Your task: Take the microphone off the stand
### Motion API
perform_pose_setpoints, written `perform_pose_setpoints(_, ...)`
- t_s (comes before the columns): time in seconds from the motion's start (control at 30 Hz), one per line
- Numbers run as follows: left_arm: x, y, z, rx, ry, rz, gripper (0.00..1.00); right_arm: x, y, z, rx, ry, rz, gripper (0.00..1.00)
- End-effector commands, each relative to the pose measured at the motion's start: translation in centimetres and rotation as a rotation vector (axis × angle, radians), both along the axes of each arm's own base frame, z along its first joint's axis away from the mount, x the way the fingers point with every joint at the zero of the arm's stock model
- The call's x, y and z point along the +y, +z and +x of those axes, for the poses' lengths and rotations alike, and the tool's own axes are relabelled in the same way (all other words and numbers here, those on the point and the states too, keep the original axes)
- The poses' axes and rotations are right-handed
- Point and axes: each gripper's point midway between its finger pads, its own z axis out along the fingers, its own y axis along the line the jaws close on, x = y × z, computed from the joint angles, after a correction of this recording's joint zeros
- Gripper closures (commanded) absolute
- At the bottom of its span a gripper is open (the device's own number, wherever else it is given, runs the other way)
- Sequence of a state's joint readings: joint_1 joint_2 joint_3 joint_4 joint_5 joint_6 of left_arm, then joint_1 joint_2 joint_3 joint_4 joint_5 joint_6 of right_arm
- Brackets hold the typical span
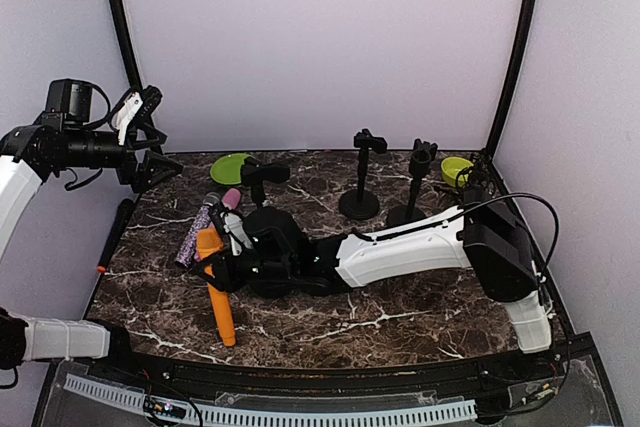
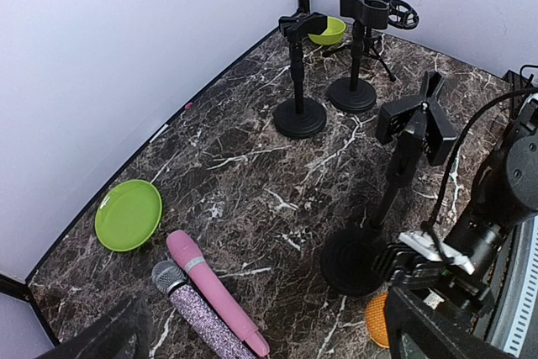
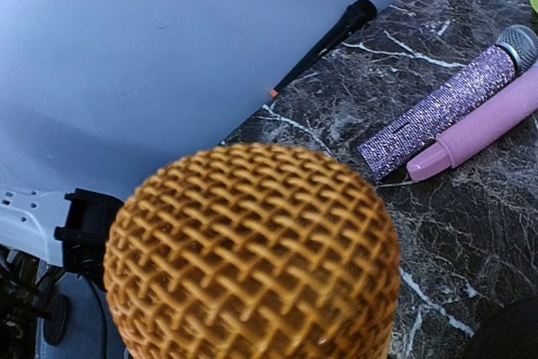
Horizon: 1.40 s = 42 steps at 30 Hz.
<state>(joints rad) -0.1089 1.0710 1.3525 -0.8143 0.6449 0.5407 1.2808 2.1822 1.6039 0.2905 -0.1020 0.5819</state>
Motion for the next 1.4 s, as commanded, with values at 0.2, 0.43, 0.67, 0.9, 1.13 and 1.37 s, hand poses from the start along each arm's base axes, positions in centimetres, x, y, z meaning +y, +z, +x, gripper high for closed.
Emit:
perform_pose_setpoints(0.2, 0.3, -0.6, -1.0, 0.025, 0.013, -0.014, 0.01, 0.3, -1.3, 4.8, 0.039, -0.291, 0.094, 0.75)
perform_pose_setpoints(0.43, 0.1, -0.9, -1.1, 0.031, 0.005, -0.021, 0.01, 0.1, -4.1, 6.7, 0.079, -0.373, 0.045, 0.53)
perform_pose_setpoints(0.67, 0.1, -0.9, -1.1, 0.018, -0.003, -0.015, 0.01, -0.7, -5.1, 7.3, 0.093, -0.390, 0.001, 0.40)
perform_pose_setpoints(0.9, 0.1, -1.0, -1.2, 0.016, -0.007, -0.014, 0.01, -1.5, -5.5, 5.9, 0.088, -0.346, -0.038, 0.37)
perform_pose_setpoints(1.13, 0.2, -1.4, -1.2, 0.023, 0.001, -0.009, 0.01, 0.9, -7.3, 0.4, -0.040, -0.136, -0.259, 0.35)
perform_pose_setpoints(1.37, 0.3, -1.3, -1.2, 0.024, 0.007, -0.002, 0.01, 2.1, -7.9, -3.2, -0.060, -0.010, -0.269, 0.37)
